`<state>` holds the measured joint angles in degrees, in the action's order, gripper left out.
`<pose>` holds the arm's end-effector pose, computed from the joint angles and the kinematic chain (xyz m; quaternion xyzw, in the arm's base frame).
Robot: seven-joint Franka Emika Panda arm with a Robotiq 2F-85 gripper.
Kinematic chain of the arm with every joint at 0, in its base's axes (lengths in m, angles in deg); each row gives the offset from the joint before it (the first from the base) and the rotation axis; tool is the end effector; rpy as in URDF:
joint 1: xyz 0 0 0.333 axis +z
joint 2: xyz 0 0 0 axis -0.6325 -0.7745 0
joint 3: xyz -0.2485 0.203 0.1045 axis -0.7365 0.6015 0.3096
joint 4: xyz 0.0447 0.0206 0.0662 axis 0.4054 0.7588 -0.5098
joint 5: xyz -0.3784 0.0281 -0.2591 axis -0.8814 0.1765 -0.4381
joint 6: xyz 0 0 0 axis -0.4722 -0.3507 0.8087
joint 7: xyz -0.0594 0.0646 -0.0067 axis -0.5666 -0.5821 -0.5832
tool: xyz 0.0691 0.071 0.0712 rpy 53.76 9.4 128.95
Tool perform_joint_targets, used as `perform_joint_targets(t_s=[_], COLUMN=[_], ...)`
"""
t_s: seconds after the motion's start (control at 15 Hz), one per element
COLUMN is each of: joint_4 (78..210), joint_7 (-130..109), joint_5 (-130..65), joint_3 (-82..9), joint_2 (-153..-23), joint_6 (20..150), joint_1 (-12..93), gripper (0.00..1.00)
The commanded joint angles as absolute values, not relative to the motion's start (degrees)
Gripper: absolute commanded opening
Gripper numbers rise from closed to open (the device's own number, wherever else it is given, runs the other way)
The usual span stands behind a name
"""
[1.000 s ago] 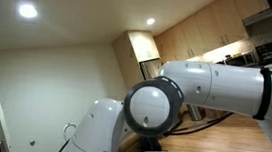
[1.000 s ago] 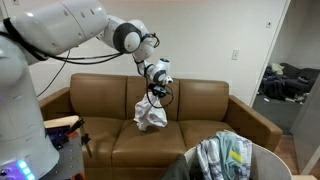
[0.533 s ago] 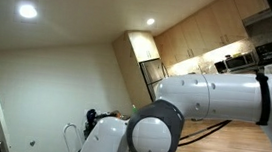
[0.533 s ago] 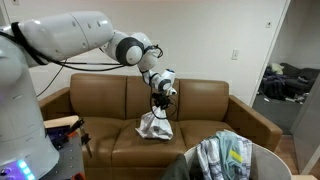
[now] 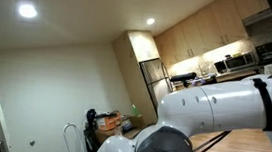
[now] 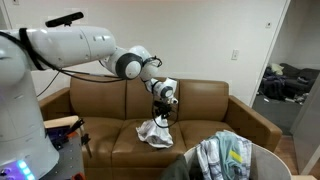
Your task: Pick up one clothe and put it on the couch
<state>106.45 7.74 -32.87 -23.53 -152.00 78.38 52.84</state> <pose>0.7552 0.2671 -0.0756 -0.9586 -0.2733 0.0598 0.0539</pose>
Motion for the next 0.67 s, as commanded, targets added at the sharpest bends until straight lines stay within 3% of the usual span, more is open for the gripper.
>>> perform_joint_targets(t_s=[0.0, 0.07, 0.13, 0.47, 0.53, 0.6], joint_4=[95.3, 93.9, 102.4, 105.1, 105.5, 105.5], joint_7=[9.8, 10.2, 10.3, 11.2, 11.0, 11.0], joint_5=[-33.9, -34.0, -33.6, -33.6, -33.4, -33.2], joint_3=[-24.1, -24.2, -24.7, -24.6, -24.4, -24.0], joint_2=[-160.2, -161.5, -156.6, -157.3, -157.3, -157.3], joint_6=[78.4, 79.1, 83.5, 89.5, 90.0, 90.1], joint_1=[54.2, 54.5, 54.1, 53.7, 53.5, 53.4], gripper=[0.02, 0.02, 0.02, 0.02, 0.12, 0.33])
